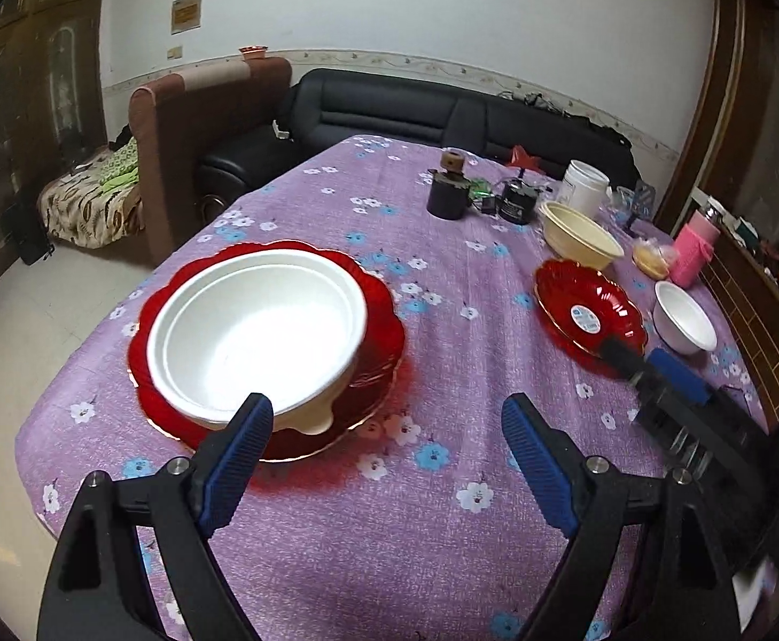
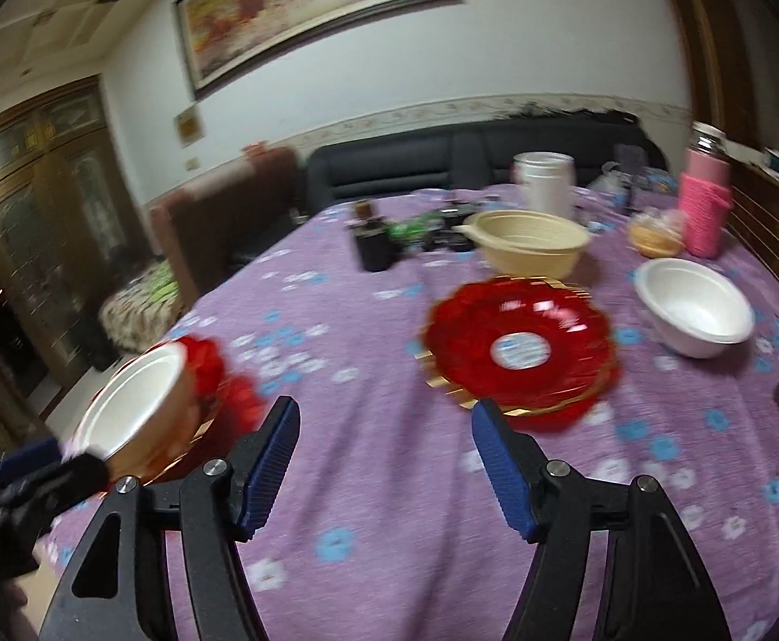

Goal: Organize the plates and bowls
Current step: 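Grasp the gold-rimmed red plate with the right gripper and lift it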

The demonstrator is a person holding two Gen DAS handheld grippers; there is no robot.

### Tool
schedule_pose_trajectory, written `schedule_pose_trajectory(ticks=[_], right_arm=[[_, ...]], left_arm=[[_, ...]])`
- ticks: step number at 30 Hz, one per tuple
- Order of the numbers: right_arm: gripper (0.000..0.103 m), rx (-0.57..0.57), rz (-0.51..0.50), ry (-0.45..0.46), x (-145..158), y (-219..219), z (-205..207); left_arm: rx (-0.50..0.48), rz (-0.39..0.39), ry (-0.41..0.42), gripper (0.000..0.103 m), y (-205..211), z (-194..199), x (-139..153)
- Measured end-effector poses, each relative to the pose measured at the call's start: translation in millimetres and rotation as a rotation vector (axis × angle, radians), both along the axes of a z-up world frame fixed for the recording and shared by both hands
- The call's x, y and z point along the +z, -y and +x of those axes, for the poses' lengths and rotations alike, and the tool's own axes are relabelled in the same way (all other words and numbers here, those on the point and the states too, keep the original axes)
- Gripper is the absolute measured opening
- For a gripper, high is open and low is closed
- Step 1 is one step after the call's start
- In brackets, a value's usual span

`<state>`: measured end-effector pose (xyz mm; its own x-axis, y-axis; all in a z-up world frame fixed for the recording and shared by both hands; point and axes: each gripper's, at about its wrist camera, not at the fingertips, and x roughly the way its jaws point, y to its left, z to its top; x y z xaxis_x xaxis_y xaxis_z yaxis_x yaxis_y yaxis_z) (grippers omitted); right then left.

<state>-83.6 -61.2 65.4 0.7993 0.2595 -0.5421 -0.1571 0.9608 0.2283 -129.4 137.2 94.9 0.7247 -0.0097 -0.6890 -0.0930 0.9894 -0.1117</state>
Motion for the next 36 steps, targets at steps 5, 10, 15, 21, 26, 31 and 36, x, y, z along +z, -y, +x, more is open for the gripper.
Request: schedule_pose_trajectory(ticks=[5,10,15,21,26,31,36], right_arm=[[0.071,-0.133,0.128,-0.055,0.4,60.4,31.5],[0.071,-0.266,0.241,-0.09,-20.8,111.4,41.6],[0.064,-0.297,0.25,-0.171,-42.0,125.5,57.1],[0.063,-0.315,0.175,-0.245,-45.3,113.4,84.1],[0.055,-0.269,0.093,-0.275,-58.1,94.4,119.9],[0.019,-0.178,0.12,-0.273,-68.0,96.8,124.0],[0.017,-0.035,0.163,-0.326,-68.6,90.9,120.9]], left_arm=[[-0.03,0.014,-0.031,0.087,14.4,6.9,-6.9],[-0.049,0.015,-0.056,0.087,23.6,15.5,-16.1],[-0.088,0.002,-0.085,0.087,37.9,26.5,-25.5],[-0.151,0.022,-0.108,0.087,55.2,32.1,-32.2],[-0.182,0.014,-0.121,0.087,63.1,45.4,-20.2],[-0.17,-0.039,-0.126,0.087,67.4,72.0,-9.9],[-0.16,-0.052,-0.134,0.087,77.7,110.8,-12.3]])
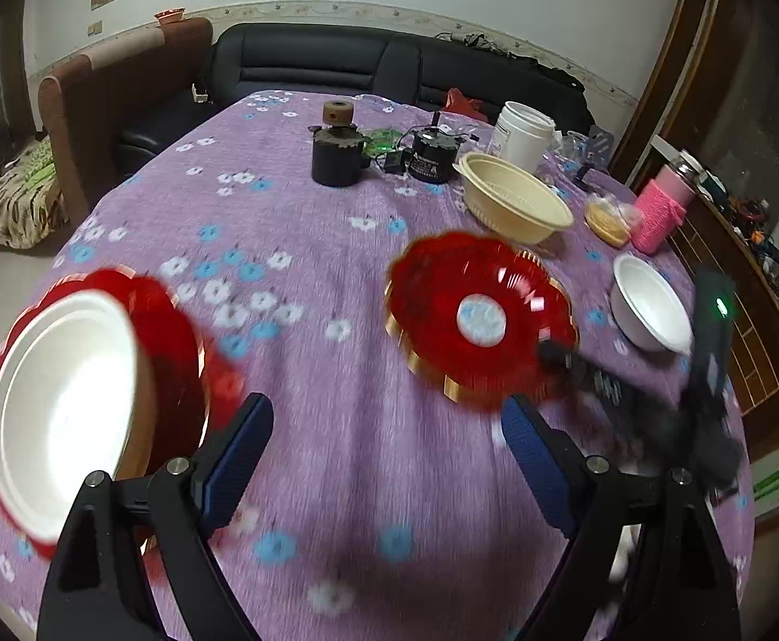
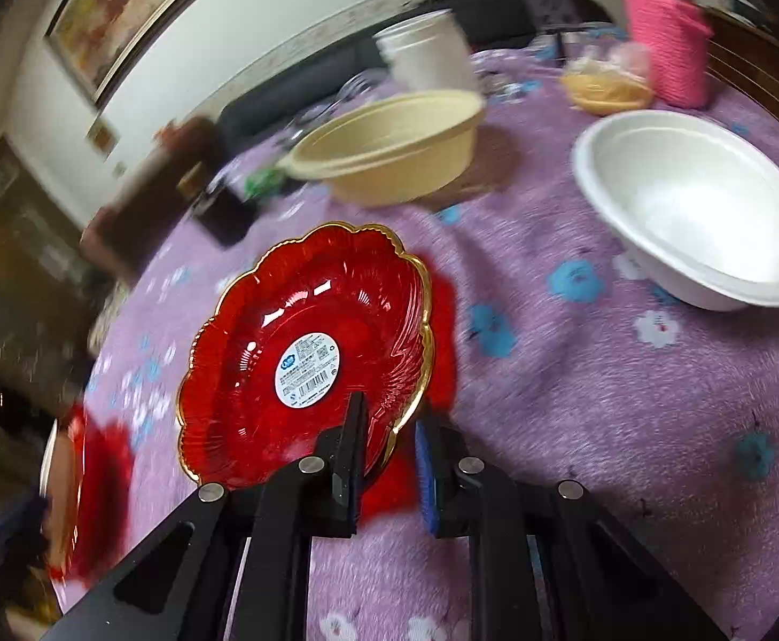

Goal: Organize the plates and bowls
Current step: 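Grasp the gold-rimmed red plate with the right gripper and lift it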

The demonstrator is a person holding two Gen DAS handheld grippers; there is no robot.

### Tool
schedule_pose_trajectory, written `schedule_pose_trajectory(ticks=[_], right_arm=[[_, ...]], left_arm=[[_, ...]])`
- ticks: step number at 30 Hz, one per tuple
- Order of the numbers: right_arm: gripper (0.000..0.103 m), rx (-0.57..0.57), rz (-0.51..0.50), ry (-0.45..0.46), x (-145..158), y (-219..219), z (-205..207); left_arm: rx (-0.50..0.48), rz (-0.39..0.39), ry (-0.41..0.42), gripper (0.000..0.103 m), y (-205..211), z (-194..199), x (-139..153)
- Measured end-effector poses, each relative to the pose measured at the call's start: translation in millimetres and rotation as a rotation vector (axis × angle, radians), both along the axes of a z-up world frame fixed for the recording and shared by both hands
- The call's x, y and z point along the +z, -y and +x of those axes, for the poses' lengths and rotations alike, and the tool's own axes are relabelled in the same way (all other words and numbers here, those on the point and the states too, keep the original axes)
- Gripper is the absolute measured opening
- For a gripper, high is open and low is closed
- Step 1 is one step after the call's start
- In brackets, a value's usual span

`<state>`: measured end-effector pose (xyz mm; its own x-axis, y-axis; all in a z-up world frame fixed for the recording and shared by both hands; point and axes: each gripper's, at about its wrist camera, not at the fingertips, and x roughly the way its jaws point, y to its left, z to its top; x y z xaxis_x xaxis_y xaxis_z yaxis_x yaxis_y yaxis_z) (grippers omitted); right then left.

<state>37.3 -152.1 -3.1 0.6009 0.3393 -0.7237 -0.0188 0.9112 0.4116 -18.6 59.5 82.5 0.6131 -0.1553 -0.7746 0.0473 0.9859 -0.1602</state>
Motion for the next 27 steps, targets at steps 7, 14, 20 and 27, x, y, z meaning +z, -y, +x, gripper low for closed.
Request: schedule_pose_trajectory(ticks=[7,14,20,27], right_arm=[[0.017,0.02,-0.009,-0.045,-0.2,4.2,-2.3],[0.017,0.015,-0.018,-0.044,-1.5,2.2,-0.7],[0.017,0.007,0.001,-0.036,-3.0,2.0,0.0],[0.018,-0.007,0.043,0.056,13.0,5.2,-12.5]], left_arm=[[0.029,0.061,-0.093,0.072,7.8,72.8,-25.9],[0.012,0.143,-0.187,0.052,33.5,115.8,-65.0],[-0.021,0.143,-0.197,0.036,48.6,120.3,-66.8],[-0.021,0.128,-0.152,0.034,41.3,95.1,-47.3]])
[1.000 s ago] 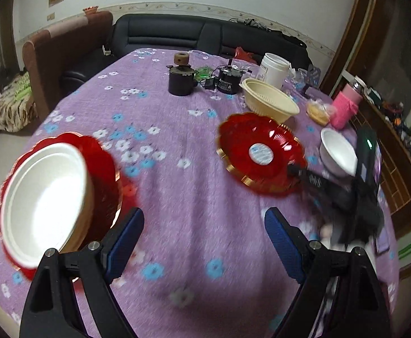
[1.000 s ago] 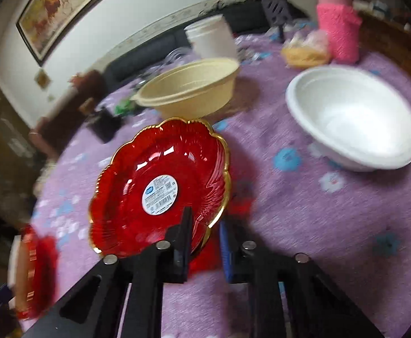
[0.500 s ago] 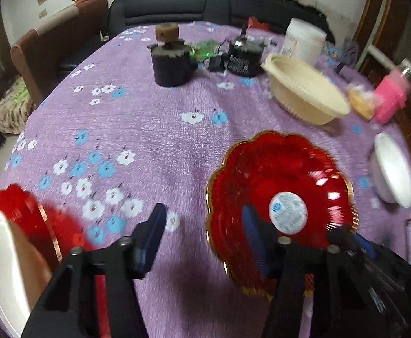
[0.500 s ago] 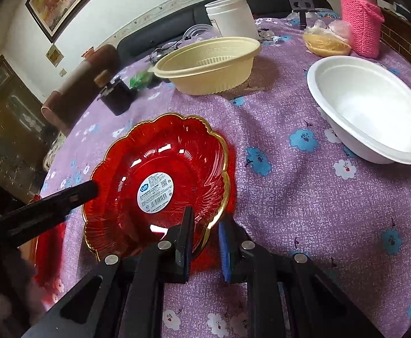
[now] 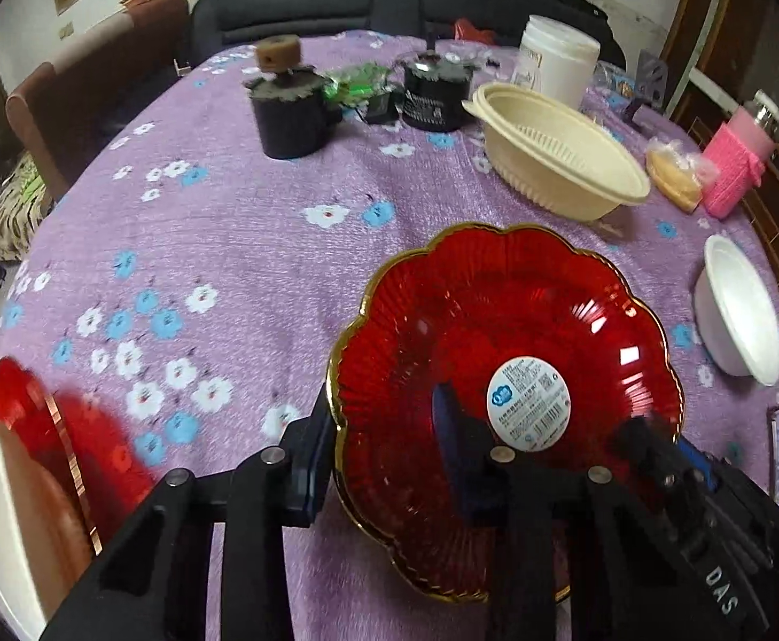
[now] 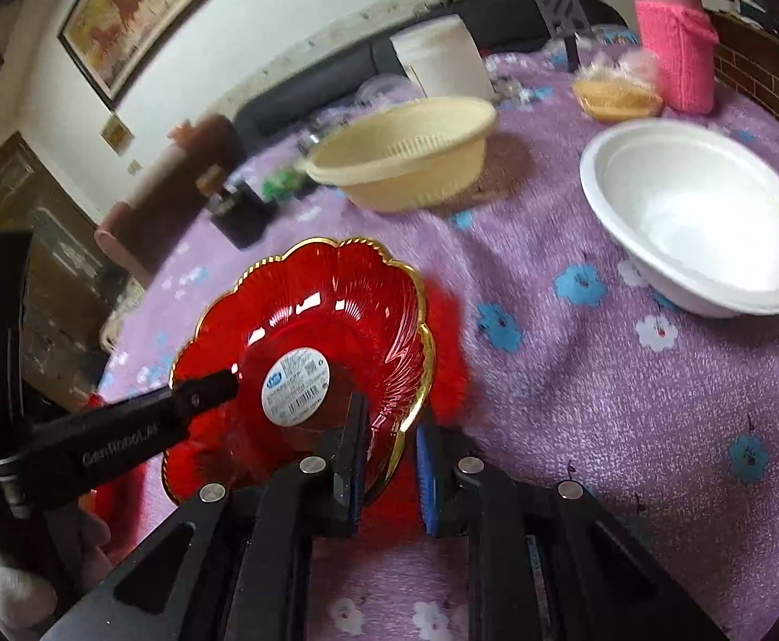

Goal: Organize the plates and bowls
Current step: 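Grasp the gold-rimmed red plate with the right gripper and lift it, then carry the gold-rimmed red plate onto the stack and open the right gripper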

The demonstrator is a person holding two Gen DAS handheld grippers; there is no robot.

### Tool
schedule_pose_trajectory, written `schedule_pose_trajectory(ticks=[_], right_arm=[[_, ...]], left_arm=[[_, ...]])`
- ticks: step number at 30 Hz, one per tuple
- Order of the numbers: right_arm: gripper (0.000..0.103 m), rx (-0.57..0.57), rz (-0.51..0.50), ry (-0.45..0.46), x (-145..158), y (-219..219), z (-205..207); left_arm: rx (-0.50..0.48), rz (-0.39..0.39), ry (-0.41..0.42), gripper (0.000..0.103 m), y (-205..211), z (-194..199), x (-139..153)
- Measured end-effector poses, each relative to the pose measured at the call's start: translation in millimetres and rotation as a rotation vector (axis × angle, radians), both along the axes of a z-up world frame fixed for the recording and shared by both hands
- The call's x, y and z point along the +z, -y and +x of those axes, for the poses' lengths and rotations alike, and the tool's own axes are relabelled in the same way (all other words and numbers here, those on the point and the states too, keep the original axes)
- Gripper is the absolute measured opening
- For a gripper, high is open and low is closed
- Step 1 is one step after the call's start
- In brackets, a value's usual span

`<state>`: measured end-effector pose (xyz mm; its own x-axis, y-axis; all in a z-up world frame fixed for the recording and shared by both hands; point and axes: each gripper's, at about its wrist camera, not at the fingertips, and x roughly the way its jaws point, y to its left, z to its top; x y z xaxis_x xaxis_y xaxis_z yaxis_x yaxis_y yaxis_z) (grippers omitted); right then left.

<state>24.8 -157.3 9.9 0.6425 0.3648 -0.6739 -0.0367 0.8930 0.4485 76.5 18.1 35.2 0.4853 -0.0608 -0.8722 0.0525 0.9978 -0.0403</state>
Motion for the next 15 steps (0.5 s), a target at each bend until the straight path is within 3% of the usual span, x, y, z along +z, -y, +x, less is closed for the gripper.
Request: schedule_pose_trajectory(ticks=[8,15], right_arm=[[0.018,0.066,0.035,0.119,26.9,-23.1,-29.0],[0.018,0.188,0.019,0.181,59.9,-97.9,-61.5]], left_arm=[[0.034,-0.024,0.119,0.034,-31.5,-54.4,42.6],[0.138,-0.058,0.25,0.035,-103.3,-121.6,79.4]])
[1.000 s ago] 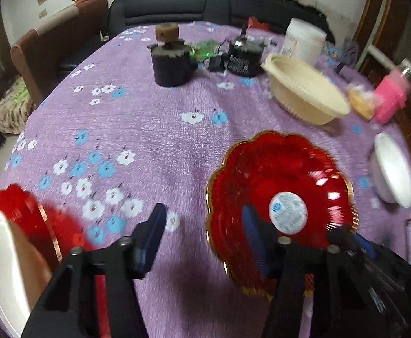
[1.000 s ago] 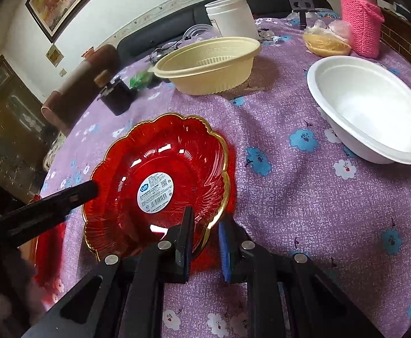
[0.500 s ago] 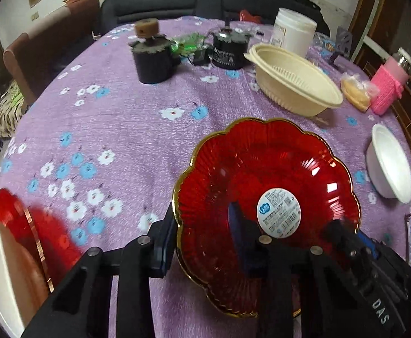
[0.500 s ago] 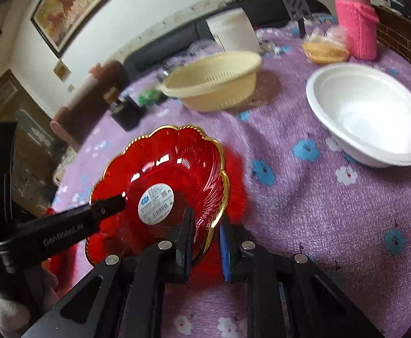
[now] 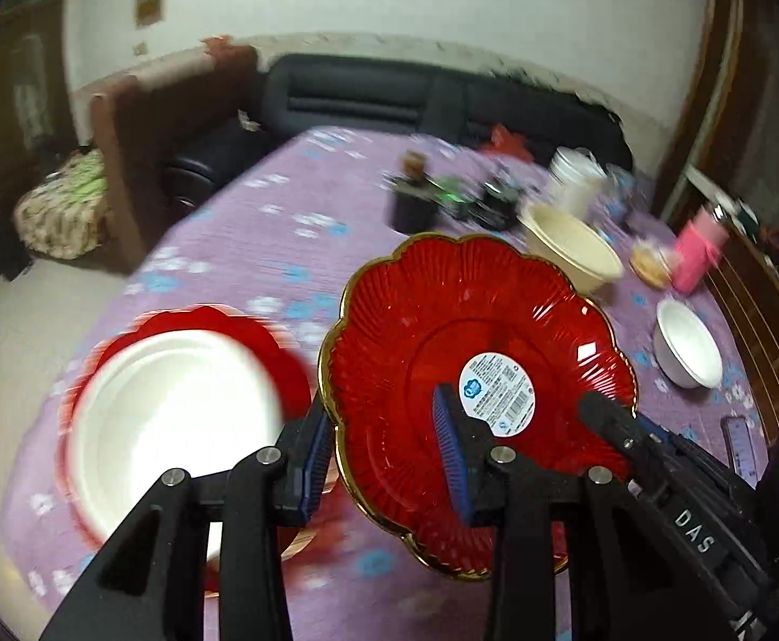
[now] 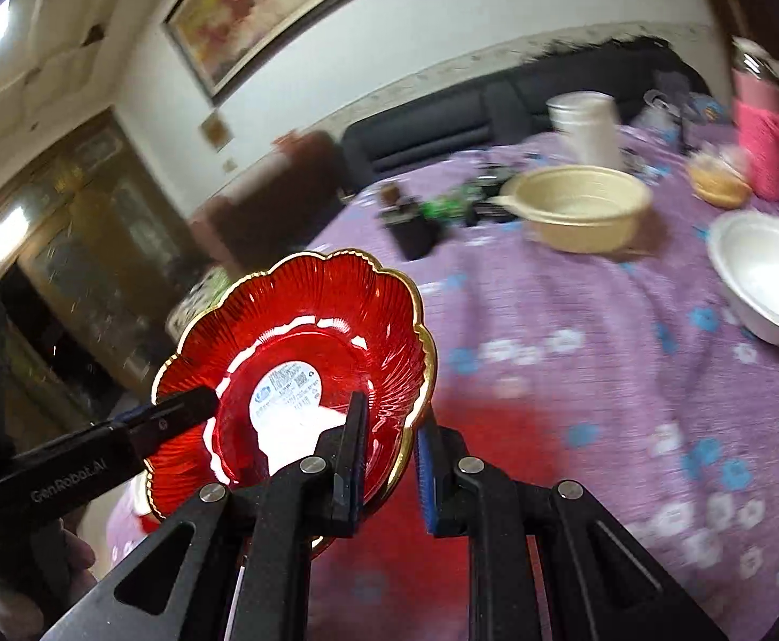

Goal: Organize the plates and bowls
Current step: 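Carry the gold-rimmed red plate onto the stack and open the right gripper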

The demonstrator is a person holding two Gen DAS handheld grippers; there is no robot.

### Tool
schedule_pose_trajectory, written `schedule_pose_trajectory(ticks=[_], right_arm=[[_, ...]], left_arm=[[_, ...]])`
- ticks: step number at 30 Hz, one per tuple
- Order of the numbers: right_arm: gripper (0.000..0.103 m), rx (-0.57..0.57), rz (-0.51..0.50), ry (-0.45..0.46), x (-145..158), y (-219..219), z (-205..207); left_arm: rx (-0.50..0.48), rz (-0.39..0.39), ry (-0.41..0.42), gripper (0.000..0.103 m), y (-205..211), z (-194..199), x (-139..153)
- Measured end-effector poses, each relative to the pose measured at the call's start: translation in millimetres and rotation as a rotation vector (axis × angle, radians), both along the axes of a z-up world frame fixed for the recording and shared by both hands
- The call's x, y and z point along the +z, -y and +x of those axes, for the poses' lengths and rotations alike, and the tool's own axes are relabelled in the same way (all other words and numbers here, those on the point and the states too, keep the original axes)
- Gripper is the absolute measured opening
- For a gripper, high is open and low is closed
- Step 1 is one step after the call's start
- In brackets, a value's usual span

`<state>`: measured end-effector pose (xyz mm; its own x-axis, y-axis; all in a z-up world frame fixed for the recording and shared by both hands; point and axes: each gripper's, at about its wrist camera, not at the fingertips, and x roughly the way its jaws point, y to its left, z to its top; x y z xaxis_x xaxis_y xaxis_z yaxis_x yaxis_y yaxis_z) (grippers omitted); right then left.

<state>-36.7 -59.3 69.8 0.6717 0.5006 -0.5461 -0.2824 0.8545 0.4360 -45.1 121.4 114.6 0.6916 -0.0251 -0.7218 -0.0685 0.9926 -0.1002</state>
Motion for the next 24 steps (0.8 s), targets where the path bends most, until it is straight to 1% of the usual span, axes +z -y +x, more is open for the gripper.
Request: schedule_pose_trajectory(ticks=[3,6,8,9,11,12,17,24], right_arm=[[0.018,0.08,-0.05,0.034,14.3,-52.2,-7.1],[0.018,0.156,-0.085,0.034,17.7,-98.8,-10.8],[0.018,0.19,-0.111,0.034,15.8,-122.5,-13.3],[0.018,0.209,-0.13,0.035,14.6,-139.0,-15.1],[0.018,0.227,-0.152,0.036,9.5,-157.1,-17.2],[0.018,0.239,-0.166,0.035,6.8,-168.5,-17.1],[0.018,0.254,-0.217,0.01,-8.3,-196.0,-8.1],[0.018,0.224,-0.281,-0.007,-16.5,-207.3,2.2]], left_arm=[[0.092,-0.025,0.032,0.036,-41.4,-25.5,7.5],[0.191,-0.041,0.05,0.036,-84.8,-47.6,8.3],[0.243,-0.045,0.043,0.036,-107.1,-55.0,3.8],[0.269,-0.053,0.032,0.036,-119.2,-57.9,-0.2],[0.302,-0.08,0.02,0.036,-138.2,-61.6,-7.7],[0.313,-0.087,0.017,0.036,-144.9,-63.2,-11.0],[0.346,-0.135,-0.014,0.036,-174.1,-62.3,-26.3],[0.332,-0.151,-0.04,0.036,-184.0,-54.0,-42.9]])
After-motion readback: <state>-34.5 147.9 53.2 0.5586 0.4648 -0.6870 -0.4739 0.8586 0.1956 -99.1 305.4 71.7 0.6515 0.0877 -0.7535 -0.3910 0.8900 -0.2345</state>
